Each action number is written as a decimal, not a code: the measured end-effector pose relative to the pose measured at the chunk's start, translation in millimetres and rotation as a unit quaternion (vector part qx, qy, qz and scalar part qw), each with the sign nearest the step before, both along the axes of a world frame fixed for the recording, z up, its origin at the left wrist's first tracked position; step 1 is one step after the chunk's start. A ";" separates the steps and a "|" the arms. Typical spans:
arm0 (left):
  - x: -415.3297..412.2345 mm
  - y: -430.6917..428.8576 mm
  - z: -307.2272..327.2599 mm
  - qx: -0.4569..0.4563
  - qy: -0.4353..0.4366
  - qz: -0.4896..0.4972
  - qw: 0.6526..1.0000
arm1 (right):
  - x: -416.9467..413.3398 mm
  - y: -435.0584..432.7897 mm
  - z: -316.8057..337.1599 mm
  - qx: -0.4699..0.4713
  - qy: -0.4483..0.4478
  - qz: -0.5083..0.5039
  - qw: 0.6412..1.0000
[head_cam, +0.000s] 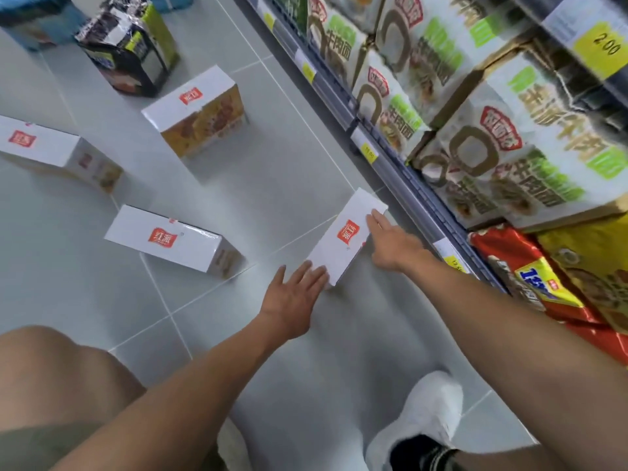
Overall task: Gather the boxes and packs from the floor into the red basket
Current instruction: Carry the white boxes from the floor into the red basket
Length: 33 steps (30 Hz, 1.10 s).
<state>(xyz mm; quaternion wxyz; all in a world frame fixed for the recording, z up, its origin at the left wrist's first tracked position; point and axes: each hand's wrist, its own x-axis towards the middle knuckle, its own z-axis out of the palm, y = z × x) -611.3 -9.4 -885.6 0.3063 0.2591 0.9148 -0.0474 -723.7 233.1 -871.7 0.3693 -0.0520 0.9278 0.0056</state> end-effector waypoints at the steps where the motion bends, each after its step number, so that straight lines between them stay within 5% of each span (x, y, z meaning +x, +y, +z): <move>1: -2.8 -6.6 -1.0 -0.007 0.008 0.008 1.000 | 9.5 -1.6 1.2 0.017 0.009 0.003 1.000; 11: -52.9 -41.2 2.4 -0.005 0.041 -0.004 0.999 | 145.5 -12.1 -1.9 0.037 0.092 0.068 0.993; 16: -70.8 -26.1 5.1 0.012 0.072 -0.020 0.997 | 128.6 -13.9 -0.1 -0.025 0.154 -0.061 0.986; 20: -96.0 -3.7 -1.1 0.019 0.033 -0.021 0.999 | 83.4 -20.6 -8.1 -0.058 0.093 -0.150 0.983; 25: -112.1 26.6 -21.4 -0.016 0.010 -0.087 0.996 | 66.5 -23.3 -33.9 -0.036 0.024 -0.135 0.990; 33: -118.2 30.8 -40.6 0.033 0.018 -0.100 0.994 | 73.5 -24.6 -55.2 -0.039 0.058 -0.151 0.986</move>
